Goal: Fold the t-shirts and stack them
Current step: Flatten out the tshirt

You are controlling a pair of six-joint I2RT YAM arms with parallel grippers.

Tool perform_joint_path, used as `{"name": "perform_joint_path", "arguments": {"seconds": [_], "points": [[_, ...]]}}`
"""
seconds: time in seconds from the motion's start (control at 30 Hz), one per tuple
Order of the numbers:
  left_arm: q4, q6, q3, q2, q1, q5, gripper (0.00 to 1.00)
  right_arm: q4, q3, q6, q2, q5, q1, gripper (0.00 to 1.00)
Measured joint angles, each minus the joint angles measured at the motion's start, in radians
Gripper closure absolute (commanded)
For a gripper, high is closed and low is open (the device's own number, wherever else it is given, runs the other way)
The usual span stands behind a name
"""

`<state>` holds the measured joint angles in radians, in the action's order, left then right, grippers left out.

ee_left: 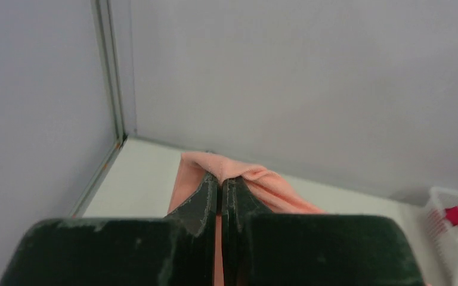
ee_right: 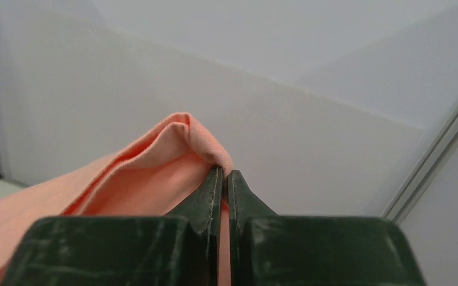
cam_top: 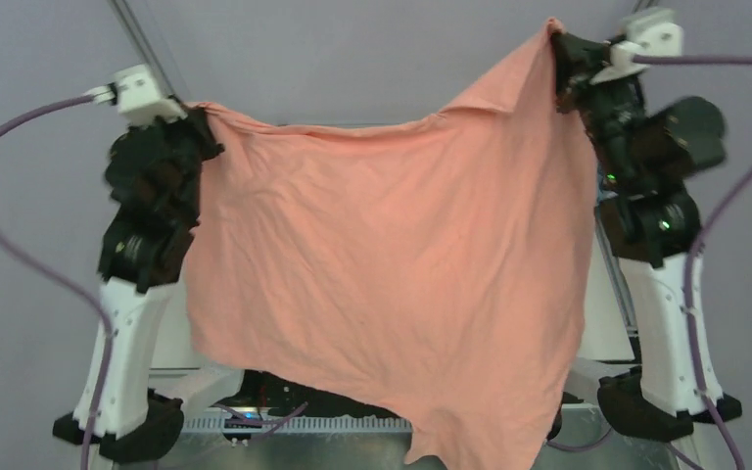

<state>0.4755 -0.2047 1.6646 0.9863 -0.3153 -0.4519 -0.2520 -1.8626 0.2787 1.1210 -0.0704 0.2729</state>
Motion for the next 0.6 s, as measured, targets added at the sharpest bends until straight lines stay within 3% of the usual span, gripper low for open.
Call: {"name": "perform_joint_path", "arguments": {"seconds": [0.17, 0.2, 0.3, 0.33, 0.37, 0.4, 0.43, 0.6], "points": [[0.002, -0.062, -0.145, 0.354, 0.022, -0.049, 0.97, 0.109, 0.289, -0.017, 0.192, 0.141, 0.0, 0.88], [0.006, -0.078, -0.166, 0.418, 0.028, -0.047, 0.92, 0.126, 0.375, -0.029, 0.246, 0.169, 0.0, 0.88], [0.083, -0.135, -0.154, 0.671, 0.072, 0.001, 0.48, 0.133, 0.478, -0.073, 0.394, 0.217, -0.001, 0.84], [0.132, -0.158, -0.117, 0.752, 0.09, 0.016, 0.25, 0.135, 0.486, -0.092, 0.46, 0.225, -0.002, 0.81], [0.179, -0.179, -0.065, 0.837, 0.108, 0.027, 0.05, 0.141, 0.486, -0.111, 0.529, 0.23, -0.002, 0.69], [0.221, -0.194, -0.008, 0.917, 0.126, 0.035, 0.01, 0.145, 0.48, -0.129, 0.593, 0.232, -0.002, 0.62], [0.253, -0.213, 0.043, 0.985, 0.141, 0.045, 0.01, 0.139, 0.461, -0.15, 0.667, 0.233, -0.002, 0.48], [0.307, -0.254, 0.082, 1.037, 0.177, 0.072, 0.0, 0.047, 0.291, -0.212, 0.898, 0.218, -0.002, 0.1]]}}
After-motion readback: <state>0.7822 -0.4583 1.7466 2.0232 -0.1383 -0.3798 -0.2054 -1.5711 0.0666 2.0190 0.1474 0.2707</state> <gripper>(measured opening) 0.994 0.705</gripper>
